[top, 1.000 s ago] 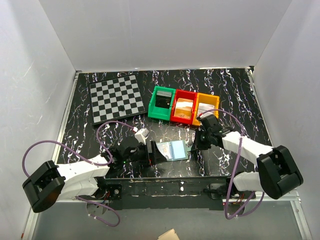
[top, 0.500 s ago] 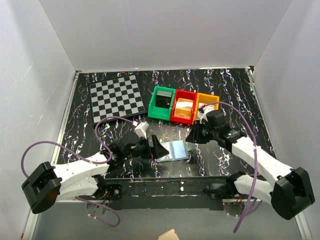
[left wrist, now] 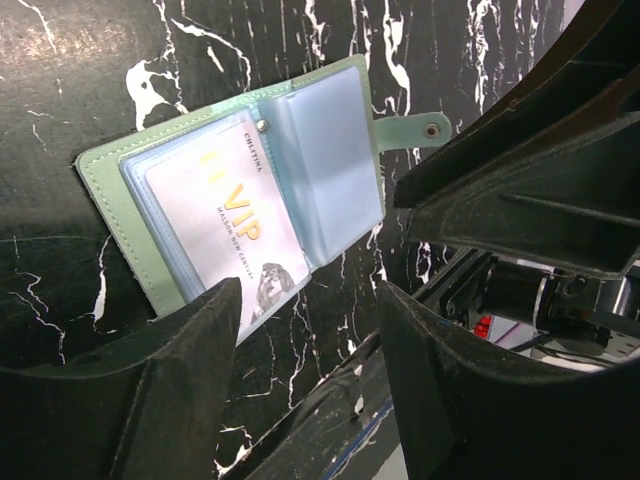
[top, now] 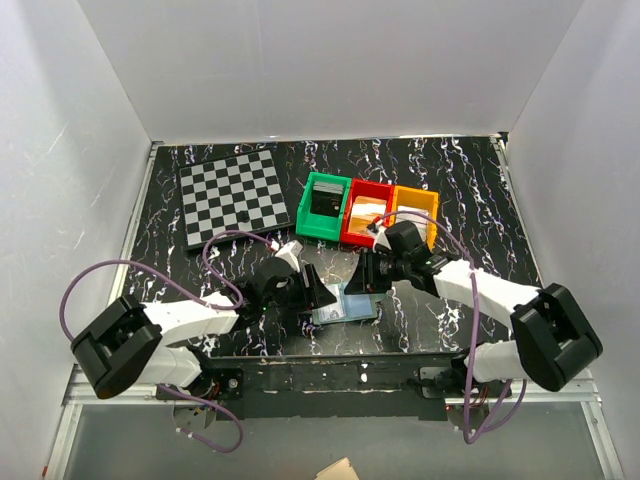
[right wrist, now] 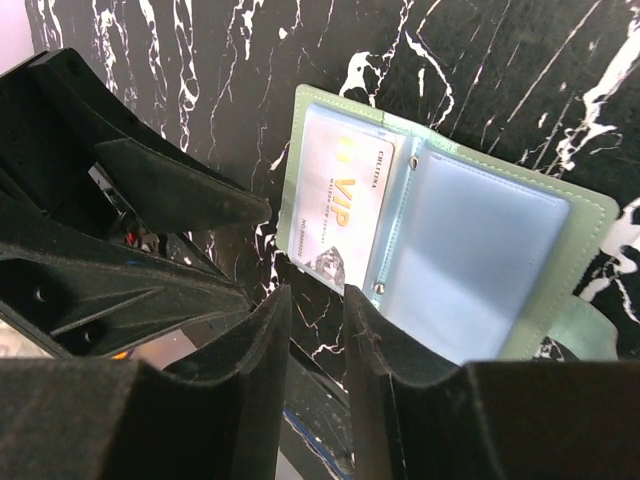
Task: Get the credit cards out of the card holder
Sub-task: Remove the credit card from the card holder.
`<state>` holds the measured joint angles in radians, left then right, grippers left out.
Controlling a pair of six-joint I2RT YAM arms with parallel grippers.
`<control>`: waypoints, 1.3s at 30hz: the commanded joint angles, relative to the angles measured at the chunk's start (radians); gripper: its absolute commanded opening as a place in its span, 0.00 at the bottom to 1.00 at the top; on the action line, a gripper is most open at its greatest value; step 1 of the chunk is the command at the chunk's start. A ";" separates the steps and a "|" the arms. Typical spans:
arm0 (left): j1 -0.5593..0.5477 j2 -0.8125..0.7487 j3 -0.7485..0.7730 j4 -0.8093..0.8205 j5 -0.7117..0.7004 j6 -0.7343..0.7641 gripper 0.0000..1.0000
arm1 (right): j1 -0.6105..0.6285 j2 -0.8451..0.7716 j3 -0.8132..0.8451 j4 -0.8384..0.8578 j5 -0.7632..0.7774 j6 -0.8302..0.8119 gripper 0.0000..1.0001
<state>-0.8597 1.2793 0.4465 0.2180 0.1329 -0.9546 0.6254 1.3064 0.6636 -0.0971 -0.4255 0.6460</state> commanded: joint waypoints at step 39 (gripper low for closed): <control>0.007 0.117 -0.037 0.009 -0.038 -0.033 0.19 | 0.039 0.232 -0.058 0.263 -0.048 0.115 0.40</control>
<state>-0.8585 1.4036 0.4206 0.2623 0.1219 -0.9958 0.6567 1.5288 0.6094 0.1291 -0.4568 0.7574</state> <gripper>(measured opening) 0.200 0.404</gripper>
